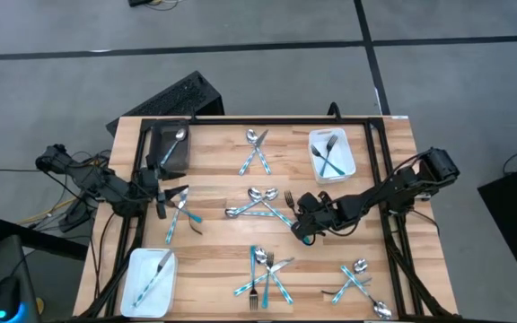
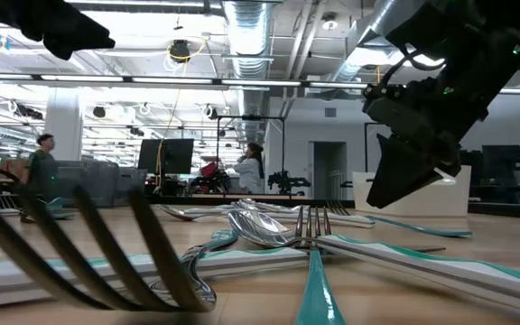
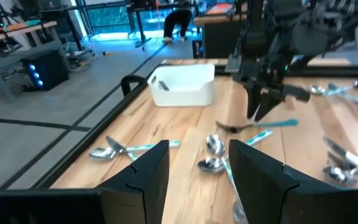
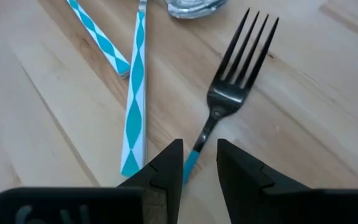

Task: Sort silverware by color (type)
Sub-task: Put the blue fork into the top white bin

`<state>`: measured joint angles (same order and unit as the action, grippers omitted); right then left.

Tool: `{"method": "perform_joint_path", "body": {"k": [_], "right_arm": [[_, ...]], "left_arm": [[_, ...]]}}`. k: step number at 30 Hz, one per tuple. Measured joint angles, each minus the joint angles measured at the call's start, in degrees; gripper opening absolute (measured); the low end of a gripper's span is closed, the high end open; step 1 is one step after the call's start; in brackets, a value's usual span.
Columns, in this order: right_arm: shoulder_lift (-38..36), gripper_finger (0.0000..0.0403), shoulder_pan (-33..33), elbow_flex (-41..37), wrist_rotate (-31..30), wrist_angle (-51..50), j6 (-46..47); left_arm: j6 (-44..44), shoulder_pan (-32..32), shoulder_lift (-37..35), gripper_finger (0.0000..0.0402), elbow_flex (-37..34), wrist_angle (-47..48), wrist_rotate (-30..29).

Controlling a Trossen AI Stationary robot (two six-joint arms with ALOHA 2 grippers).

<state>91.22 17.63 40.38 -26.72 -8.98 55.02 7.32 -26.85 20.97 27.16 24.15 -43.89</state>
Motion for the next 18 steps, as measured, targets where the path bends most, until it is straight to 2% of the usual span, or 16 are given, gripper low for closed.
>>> {"method": "perform_joint_path", "body": {"k": [18], "right_arm": [[0.0,0.0122,0.0,0.0,-0.5,0.2,-1.1]], "left_arm": [[2.5,0.0,0.0,0.0155,0.0,2.6,0.0]]}}
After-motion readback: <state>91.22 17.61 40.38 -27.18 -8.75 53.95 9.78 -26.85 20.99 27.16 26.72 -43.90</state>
